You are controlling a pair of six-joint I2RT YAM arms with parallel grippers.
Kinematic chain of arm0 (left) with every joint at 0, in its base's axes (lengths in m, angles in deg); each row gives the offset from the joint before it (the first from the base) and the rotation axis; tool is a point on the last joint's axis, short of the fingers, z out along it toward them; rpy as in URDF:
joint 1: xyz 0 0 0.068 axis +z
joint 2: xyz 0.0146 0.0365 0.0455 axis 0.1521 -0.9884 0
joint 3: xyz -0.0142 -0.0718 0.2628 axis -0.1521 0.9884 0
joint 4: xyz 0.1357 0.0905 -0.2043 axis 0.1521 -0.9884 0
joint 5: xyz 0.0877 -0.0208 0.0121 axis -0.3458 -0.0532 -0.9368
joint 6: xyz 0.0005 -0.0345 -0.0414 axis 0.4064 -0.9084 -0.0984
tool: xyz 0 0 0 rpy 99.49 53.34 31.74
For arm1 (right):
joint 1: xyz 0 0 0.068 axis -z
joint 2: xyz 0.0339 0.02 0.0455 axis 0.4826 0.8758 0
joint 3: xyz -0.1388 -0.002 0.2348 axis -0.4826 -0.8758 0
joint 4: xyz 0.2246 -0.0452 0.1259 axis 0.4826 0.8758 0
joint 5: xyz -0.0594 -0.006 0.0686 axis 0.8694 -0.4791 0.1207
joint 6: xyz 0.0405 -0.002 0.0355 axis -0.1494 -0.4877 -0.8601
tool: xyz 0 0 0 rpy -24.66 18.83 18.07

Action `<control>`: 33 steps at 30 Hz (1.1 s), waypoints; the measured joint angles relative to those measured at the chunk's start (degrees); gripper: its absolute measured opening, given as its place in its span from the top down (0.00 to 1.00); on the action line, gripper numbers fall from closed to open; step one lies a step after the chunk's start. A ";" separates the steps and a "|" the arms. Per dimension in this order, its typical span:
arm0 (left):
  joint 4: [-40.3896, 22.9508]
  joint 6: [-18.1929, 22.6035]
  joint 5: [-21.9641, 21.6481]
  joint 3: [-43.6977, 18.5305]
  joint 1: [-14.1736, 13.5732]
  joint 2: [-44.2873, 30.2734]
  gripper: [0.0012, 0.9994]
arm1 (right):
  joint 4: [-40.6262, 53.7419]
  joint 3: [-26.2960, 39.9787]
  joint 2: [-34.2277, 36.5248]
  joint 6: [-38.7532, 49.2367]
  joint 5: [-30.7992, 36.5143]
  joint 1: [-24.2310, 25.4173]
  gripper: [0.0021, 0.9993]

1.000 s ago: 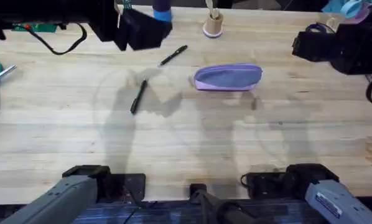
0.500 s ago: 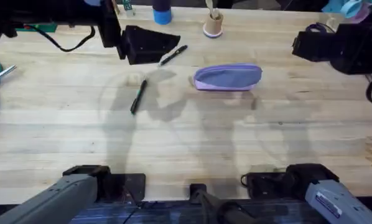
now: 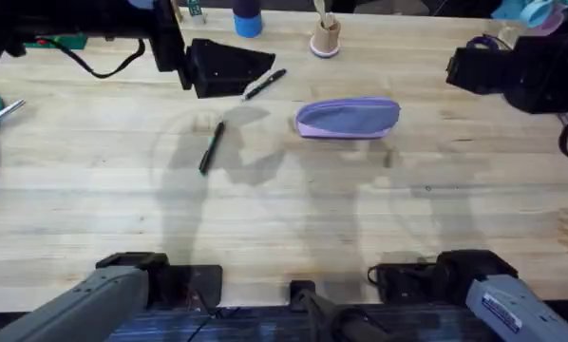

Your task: Unzip the bag, pick up the pens from the table one at a time and place them inside, then zip the bag closed.

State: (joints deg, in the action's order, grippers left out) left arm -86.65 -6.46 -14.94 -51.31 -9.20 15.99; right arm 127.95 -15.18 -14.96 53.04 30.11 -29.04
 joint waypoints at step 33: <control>2.15 2.75 0.26 -0.09 -8.79 -20.77 0.01 | -0.24 0.00 0.00 0.17 0.00 0.00 0.00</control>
State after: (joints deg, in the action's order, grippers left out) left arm -84.51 -3.71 -14.68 -51.40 -17.99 -4.78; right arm 127.71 -15.18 -14.96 53.21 30.11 -29.04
